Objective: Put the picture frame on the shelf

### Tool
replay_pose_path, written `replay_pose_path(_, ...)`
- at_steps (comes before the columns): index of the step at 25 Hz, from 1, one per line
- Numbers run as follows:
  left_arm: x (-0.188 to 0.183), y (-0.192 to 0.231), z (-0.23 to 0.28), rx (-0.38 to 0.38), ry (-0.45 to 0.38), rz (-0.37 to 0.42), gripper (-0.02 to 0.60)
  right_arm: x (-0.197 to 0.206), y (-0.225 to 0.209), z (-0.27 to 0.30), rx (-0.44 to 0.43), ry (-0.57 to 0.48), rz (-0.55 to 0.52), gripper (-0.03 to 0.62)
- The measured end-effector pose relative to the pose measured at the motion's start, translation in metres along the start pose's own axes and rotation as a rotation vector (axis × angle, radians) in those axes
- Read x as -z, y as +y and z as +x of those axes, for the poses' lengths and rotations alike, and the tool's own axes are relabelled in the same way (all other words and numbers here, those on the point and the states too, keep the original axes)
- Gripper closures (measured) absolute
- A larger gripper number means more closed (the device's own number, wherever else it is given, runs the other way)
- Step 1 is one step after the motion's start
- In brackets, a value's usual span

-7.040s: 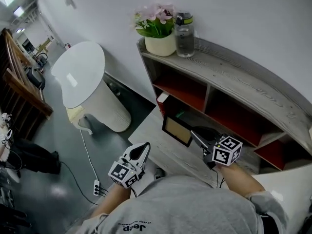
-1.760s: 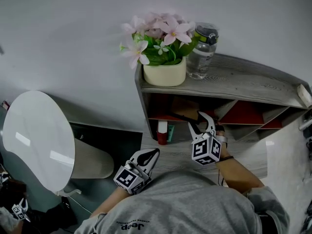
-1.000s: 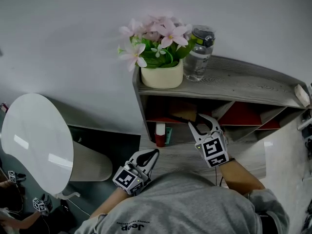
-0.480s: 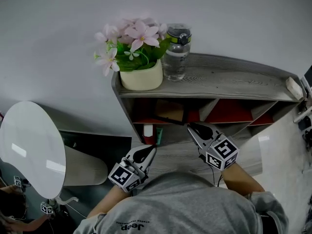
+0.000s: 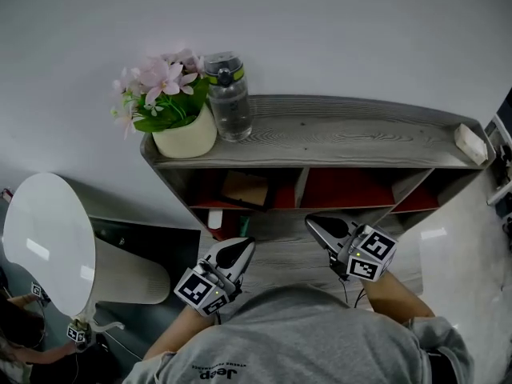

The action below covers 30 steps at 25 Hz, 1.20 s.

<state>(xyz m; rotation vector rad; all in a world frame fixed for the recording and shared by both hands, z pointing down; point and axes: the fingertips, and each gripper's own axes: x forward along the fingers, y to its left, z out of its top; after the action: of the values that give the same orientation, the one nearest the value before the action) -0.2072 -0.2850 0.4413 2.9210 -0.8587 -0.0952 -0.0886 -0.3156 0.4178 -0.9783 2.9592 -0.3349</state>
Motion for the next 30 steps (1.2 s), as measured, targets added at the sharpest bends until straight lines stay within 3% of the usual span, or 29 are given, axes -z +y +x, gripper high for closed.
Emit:
replay_pose_path(5, -0.005, -0.033, 0.041, -0.009, -0.048, 0.026, 0.574, -0.006, -0.027, -0.053, -0.008, -0.021, 0.011, 0.6)
replay_pose_path(11, -0.012, -0.07, 0.082, -0.017, -0.067, 0.039, 0.572, -0.016, -0.062, -0.118, 0.042, -0.054, 0.009, 0.599)
replay_pose_path(18, -0.03, -0.093, 0.111, -0.037, -0.105, -0.006, 0.574, -0.026, -0.092, -0.177, 0.114, -0.061, -0.024, 0.591)
replay_pose_path(30, -0.062, -0.093, 0.132, -0.029, -0.088, 0.049, 0.574, -0.056, -0.113, -0.202, 0.186, -0.111, -0.041, 0.589)
